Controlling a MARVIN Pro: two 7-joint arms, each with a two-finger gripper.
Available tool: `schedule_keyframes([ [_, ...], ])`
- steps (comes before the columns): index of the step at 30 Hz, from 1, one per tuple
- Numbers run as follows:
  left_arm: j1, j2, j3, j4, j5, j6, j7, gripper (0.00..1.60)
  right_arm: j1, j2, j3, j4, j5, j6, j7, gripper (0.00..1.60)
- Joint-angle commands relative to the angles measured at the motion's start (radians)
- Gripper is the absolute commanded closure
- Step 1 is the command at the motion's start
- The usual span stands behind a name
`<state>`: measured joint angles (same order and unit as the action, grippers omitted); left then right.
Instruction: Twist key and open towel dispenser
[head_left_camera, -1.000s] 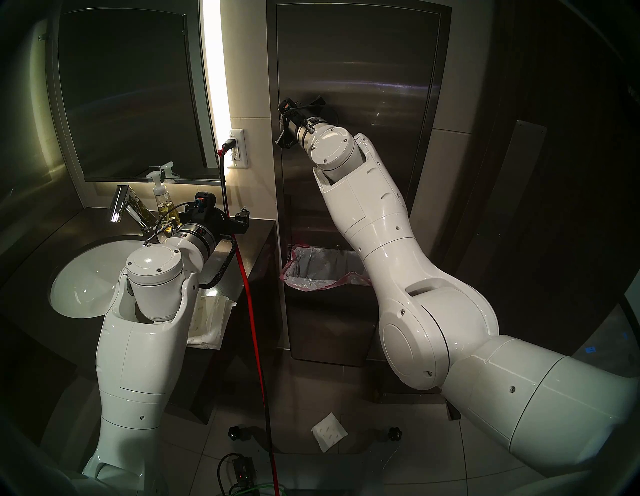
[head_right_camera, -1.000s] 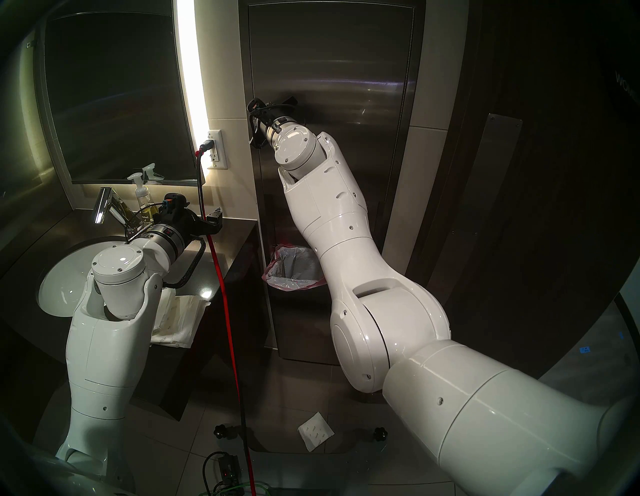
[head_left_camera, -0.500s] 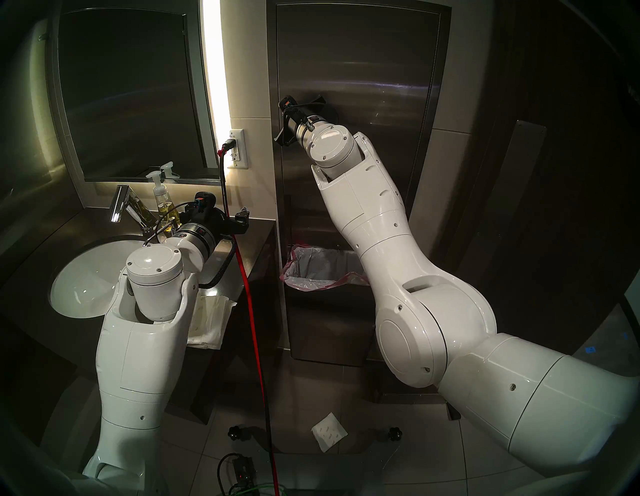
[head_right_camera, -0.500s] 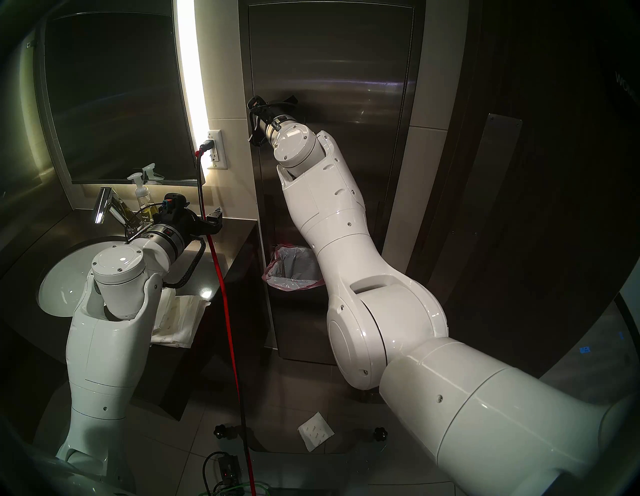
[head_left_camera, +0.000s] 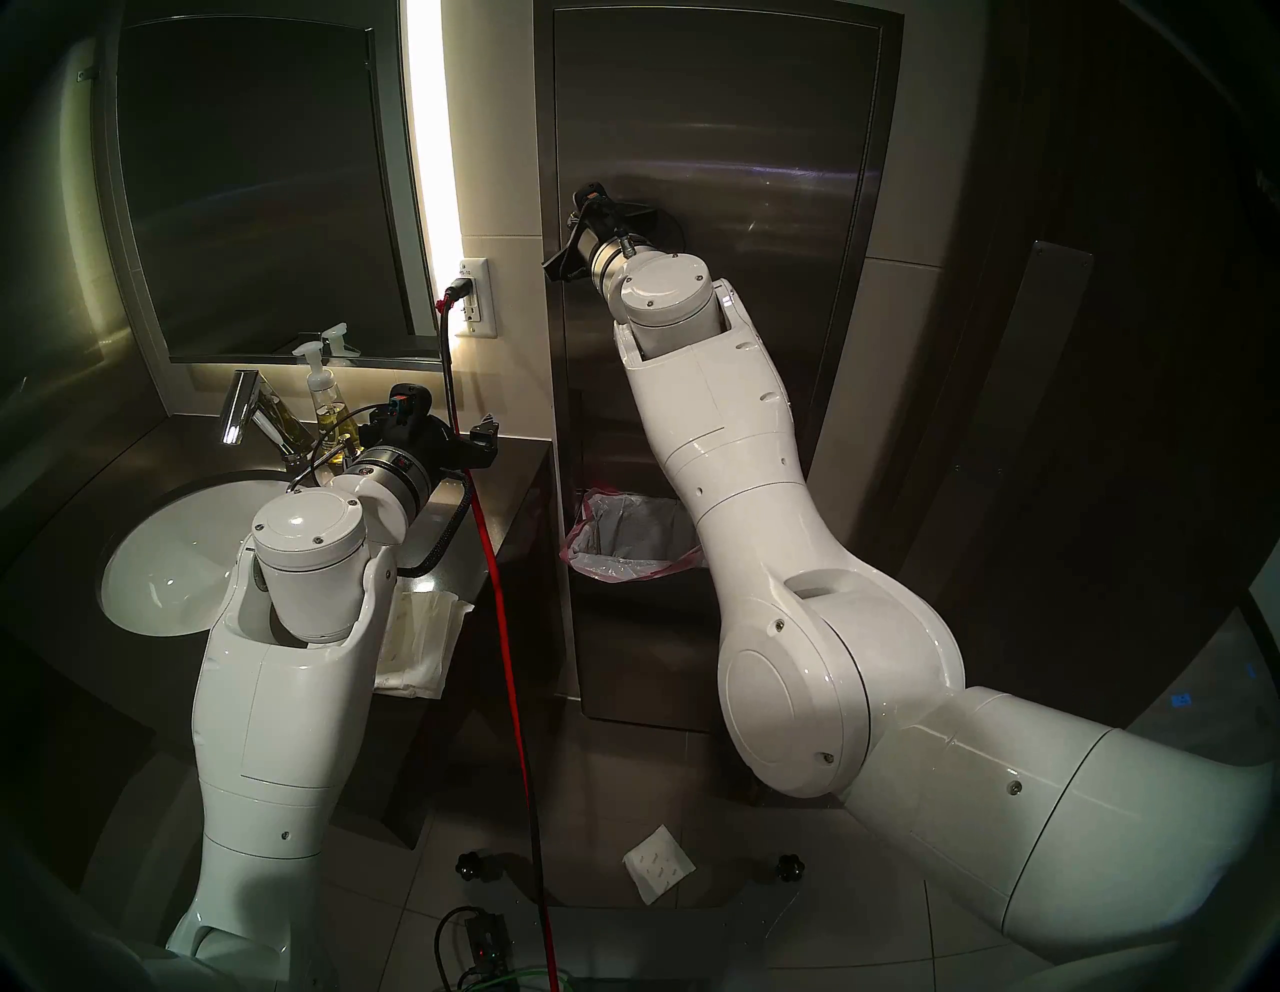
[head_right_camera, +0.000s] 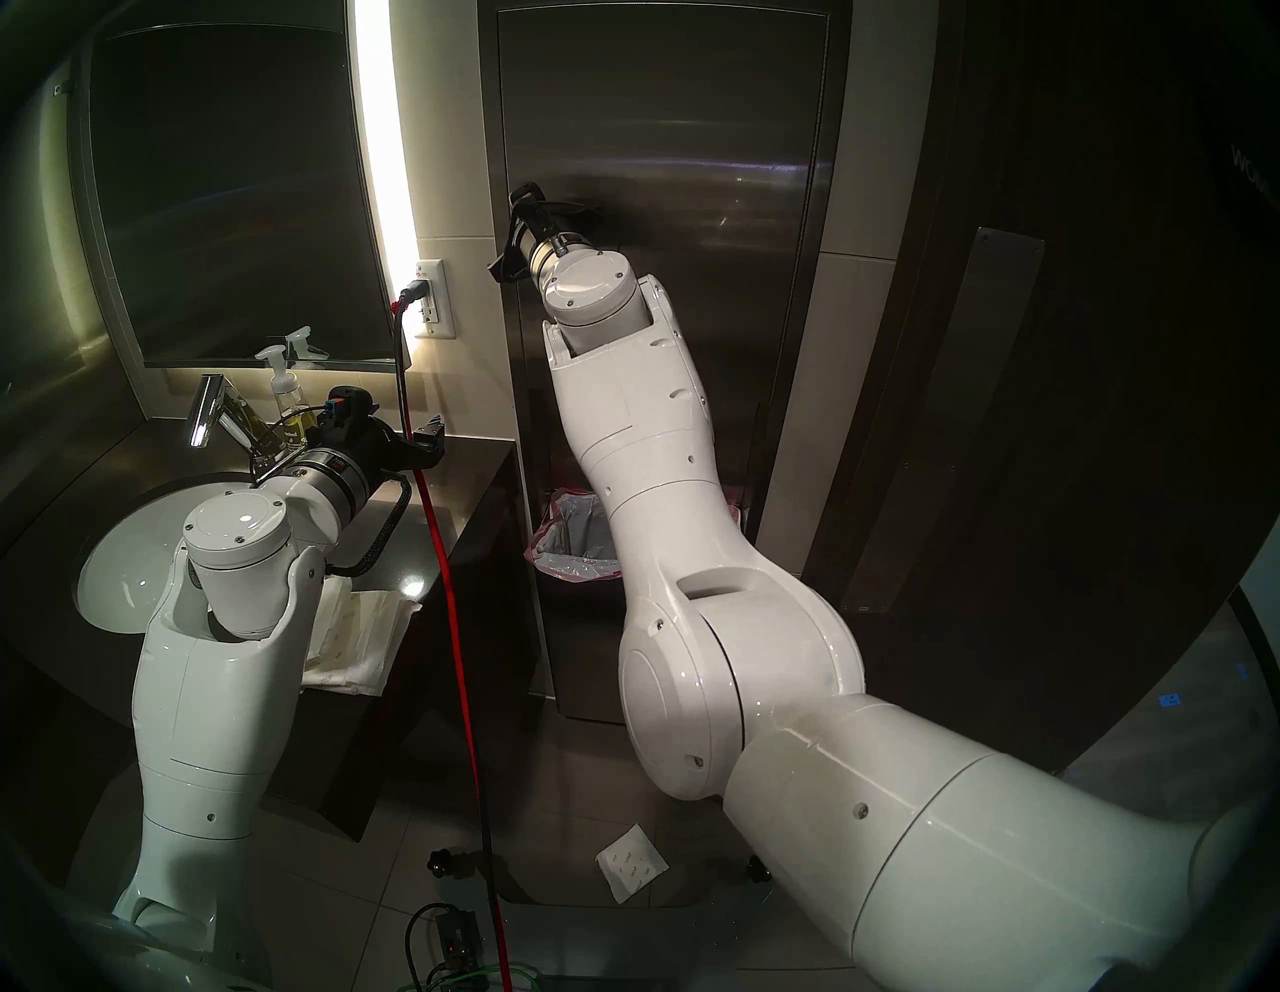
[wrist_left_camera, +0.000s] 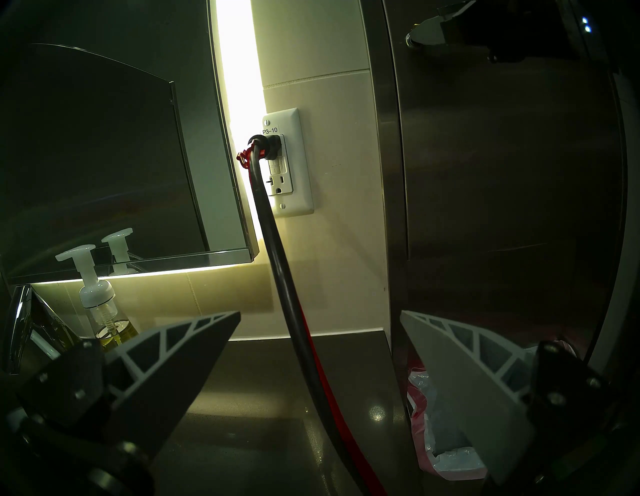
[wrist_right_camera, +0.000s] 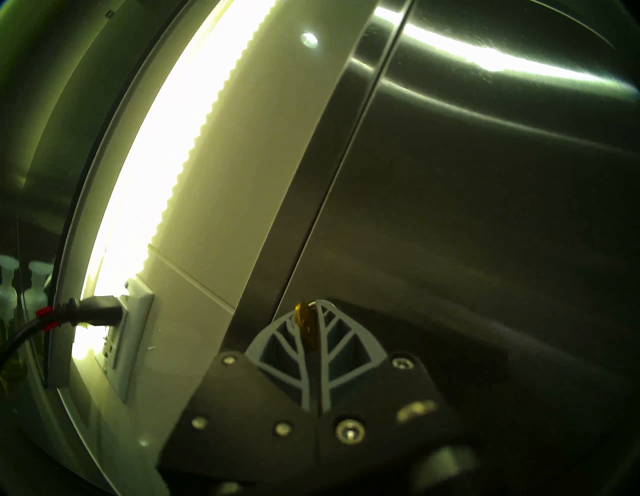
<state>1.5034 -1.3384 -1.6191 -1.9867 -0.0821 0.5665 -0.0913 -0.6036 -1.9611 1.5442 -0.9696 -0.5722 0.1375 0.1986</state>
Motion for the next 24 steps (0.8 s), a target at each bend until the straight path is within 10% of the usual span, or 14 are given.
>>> schedule_keyframes([
  [1, -0.015, -0.001, 0.0, -0.01, -0.001, 0.0, 0.0, 0.0, 0.008, -0.02, 0.079, -0.029, 0.06, -0.004, -0.061, 1.6],
  [13, -0.015, -0.003, -0.001, -0.01, 0.002, 0.0, -0.003, 0.0, -0.007, -0.046, 0.162, -0.036, 0.19, 0.009, -0.068, 1.6],
  [19, -0.015, -0.005, -0.002, -0.01, 0.003, 0.0, -0.004, 0.0, -0.034, -0.046, 0.13, -0.054, 0.302, 0.025, -0.073, 1.6],
  [23, -0.015, -0.005, -0.002, -0.01, 0.004, 0.0, -0.005, 0.0, -0.052, -0.046, 0.061, -0.062, 0.232, -0.01, -0.033, 1.6],
  [24, -0.015, -0.006, -0.003, -0.01, 0.004, 0.0, -0.005, 0.0, -0.054, -0.046, 0.041, -0.063, 0.217, -0.01, -0.03, 0.73],
])
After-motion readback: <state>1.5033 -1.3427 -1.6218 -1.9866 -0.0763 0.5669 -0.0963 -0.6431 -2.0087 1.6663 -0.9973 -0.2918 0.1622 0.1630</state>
